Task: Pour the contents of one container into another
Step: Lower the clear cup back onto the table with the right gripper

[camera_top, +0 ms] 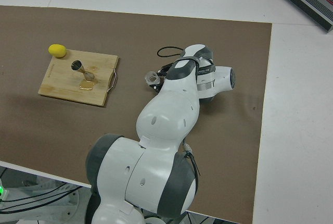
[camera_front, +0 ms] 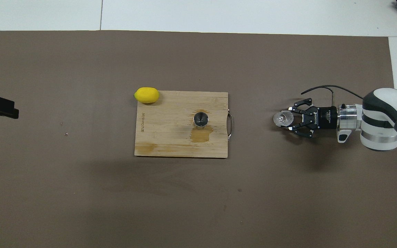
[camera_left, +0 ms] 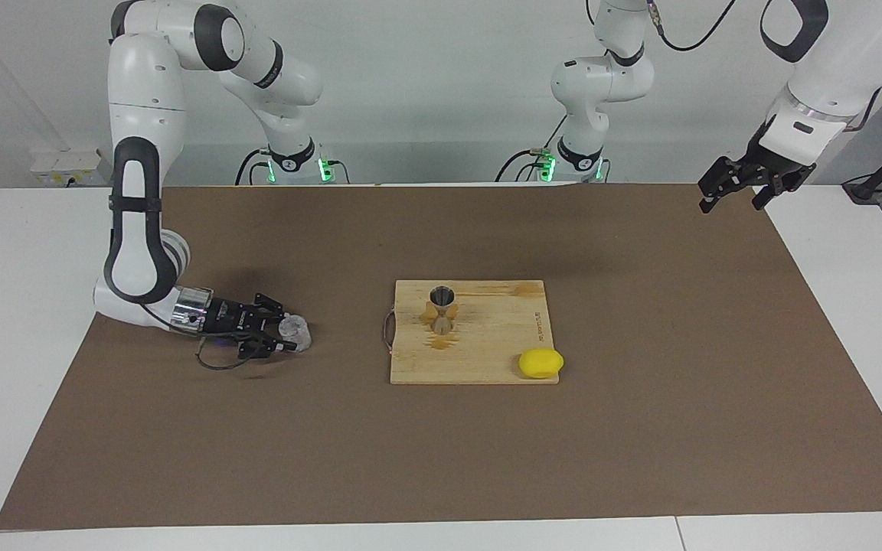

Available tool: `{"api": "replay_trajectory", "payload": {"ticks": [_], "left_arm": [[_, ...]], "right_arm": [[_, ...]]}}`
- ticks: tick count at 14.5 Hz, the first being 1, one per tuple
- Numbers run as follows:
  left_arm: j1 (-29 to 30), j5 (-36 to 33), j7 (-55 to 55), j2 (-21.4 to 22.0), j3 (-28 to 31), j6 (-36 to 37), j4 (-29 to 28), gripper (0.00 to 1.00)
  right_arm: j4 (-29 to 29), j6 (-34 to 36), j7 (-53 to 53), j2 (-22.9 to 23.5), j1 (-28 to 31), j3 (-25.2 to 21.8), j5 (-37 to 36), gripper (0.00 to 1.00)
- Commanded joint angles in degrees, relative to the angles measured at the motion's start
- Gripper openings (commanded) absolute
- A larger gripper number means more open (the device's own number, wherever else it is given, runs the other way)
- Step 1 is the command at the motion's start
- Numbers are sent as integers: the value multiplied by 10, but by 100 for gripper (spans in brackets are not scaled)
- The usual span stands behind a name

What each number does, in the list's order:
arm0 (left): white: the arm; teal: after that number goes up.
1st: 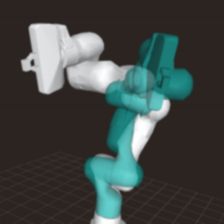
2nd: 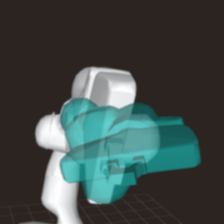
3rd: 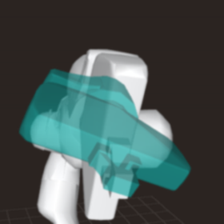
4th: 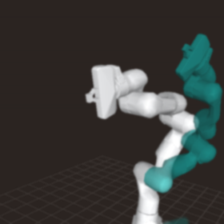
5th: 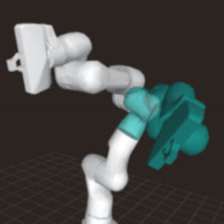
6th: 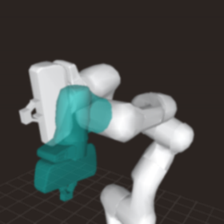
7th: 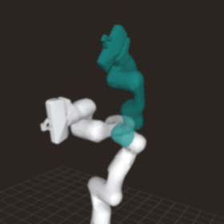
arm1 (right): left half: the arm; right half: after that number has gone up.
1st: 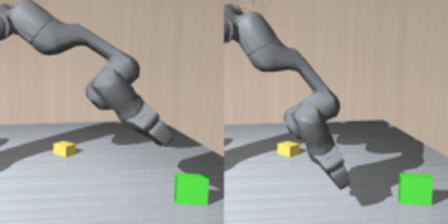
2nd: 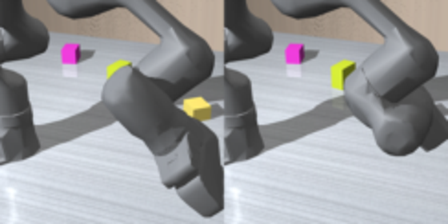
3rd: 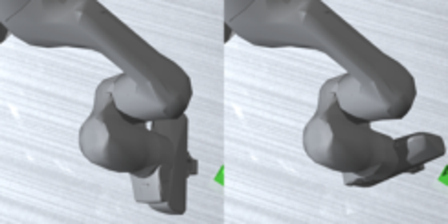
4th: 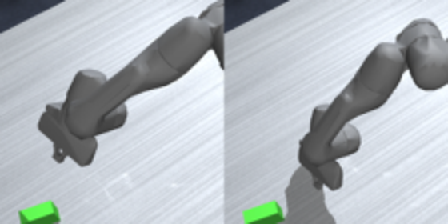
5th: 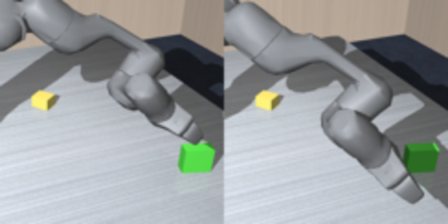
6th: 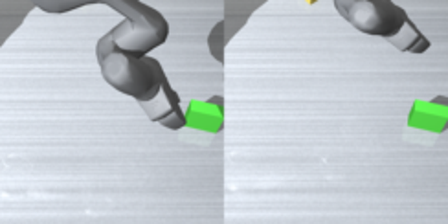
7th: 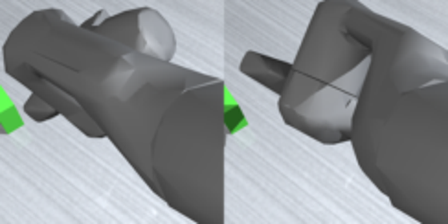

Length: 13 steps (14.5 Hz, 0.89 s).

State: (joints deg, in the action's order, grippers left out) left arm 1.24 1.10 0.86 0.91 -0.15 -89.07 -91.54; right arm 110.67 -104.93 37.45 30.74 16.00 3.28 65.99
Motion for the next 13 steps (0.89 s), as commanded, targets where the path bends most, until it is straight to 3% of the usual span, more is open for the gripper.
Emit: {"api": "replay_trajectory", "payload": {"ticks": [1,13], "left_arm": [[8,-11,-3,13,-8,0,-14,100],[8,-11,-3,13,-8,0,-14,100]], "right_arm": [[3,-7,3,5,3,8,7,0],[3,-41,41,7,1,8,15,0]]}}
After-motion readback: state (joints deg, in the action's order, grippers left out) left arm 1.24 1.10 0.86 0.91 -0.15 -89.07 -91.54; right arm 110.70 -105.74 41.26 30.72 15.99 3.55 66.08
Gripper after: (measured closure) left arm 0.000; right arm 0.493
